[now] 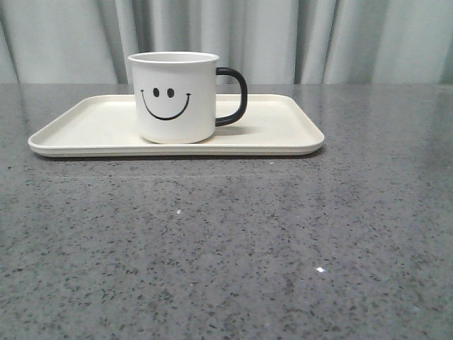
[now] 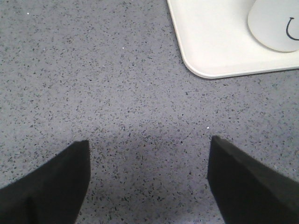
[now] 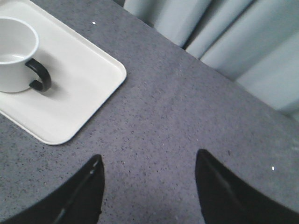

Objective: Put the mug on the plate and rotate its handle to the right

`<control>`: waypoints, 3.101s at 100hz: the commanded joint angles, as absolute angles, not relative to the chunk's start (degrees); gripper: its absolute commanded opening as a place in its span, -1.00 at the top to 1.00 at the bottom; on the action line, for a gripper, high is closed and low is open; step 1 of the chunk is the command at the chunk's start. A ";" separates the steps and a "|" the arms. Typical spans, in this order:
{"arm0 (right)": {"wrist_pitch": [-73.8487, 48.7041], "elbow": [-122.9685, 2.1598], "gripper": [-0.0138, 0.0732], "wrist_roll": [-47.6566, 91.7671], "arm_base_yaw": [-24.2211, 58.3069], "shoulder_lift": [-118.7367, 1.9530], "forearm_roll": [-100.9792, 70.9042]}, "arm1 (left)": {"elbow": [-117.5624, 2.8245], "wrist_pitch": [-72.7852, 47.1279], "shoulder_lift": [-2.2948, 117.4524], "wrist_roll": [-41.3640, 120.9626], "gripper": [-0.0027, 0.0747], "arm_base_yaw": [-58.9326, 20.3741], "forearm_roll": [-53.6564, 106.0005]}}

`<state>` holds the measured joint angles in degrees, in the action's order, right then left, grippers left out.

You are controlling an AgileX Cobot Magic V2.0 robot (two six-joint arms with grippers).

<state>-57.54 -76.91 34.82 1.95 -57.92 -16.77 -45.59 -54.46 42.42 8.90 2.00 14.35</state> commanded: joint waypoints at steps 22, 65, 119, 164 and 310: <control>-42.35 -57.92 -0.32 28.23 -4.16 -42.36 -16.80 | -47.14 -50.99 42.29 8.76 -0.40 2.04 15.59; -37.68 -38.12 -0.32 19.86 -4.21 -30.30 -16.80 | -47.14 -50.99 42.29 8.76 -0.40 2.04 15.59; -35.78 -36.05 -0.14 18.63 -4.21 -29.33 -16.85 | -47.14 -50.86 42.29 8.76 -0.14 2.04 15.59; -35.83 -36.05 0.83 18.63 -4.21 -29.33 -16.90 | -47.14 -50.86 42.29 8.76 0.98 2.04 15.59; -36.68 -36.05 0.83 18.63 -4.21 -29.33 -16.97 | -33.80 -23.46 34.13 8.76 0.98 1.93 15.49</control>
<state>-40.00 -34.51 18.50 -3.89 -29.36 -16.49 -36.36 -33.76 36.96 8.90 2.00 14.35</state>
